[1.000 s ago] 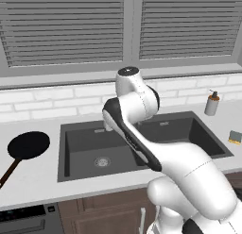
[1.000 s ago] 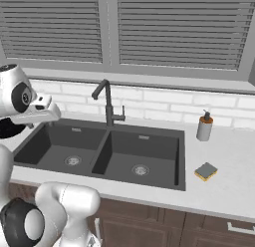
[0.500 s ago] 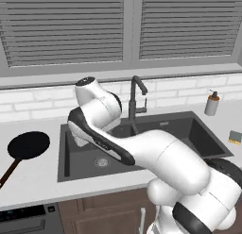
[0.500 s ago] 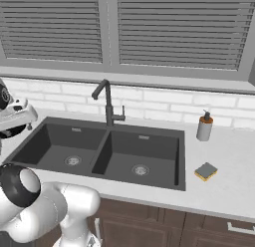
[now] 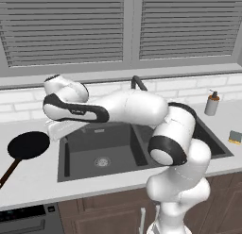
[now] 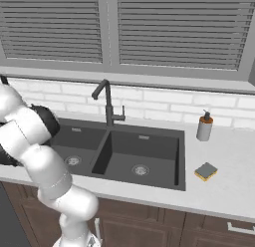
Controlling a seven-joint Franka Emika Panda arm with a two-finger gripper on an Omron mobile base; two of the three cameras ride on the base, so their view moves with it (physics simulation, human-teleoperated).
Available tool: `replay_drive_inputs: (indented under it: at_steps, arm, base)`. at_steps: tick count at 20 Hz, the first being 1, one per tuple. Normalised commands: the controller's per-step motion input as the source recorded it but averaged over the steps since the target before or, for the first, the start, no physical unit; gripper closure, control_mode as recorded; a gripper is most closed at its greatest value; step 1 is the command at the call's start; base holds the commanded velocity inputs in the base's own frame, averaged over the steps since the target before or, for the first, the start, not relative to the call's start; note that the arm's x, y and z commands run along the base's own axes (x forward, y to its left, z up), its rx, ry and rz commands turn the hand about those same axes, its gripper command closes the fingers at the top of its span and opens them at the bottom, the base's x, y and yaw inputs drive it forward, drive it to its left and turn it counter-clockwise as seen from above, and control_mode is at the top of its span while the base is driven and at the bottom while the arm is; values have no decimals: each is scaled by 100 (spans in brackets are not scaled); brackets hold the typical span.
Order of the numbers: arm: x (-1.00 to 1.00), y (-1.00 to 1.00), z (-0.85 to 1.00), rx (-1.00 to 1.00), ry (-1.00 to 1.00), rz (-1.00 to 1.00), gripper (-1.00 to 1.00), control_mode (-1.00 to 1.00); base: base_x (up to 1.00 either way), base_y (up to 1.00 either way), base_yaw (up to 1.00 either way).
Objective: Pick the pan and sponge and place them into the sink. Then turn on the water.
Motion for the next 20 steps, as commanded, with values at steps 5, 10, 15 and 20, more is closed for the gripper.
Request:
replay_drive_inputs:
  at_steps: [5, 10, 15, 20]
  arm:
    - [9, 30, -6, -2, 0, -2, -100, -100]
    - [0, 8, -13, 1, -1, 0, -100, -100]
    - [0, 18, -38, 7, -7, -3, -100, -100]
    - [0, 2, -13, 13, -5, -10, -100, -100]
  base:
    - [0, 0, 0]
    - [0, 0, 0]
    - [0, 0, 0]
    - [0, 0, 0]
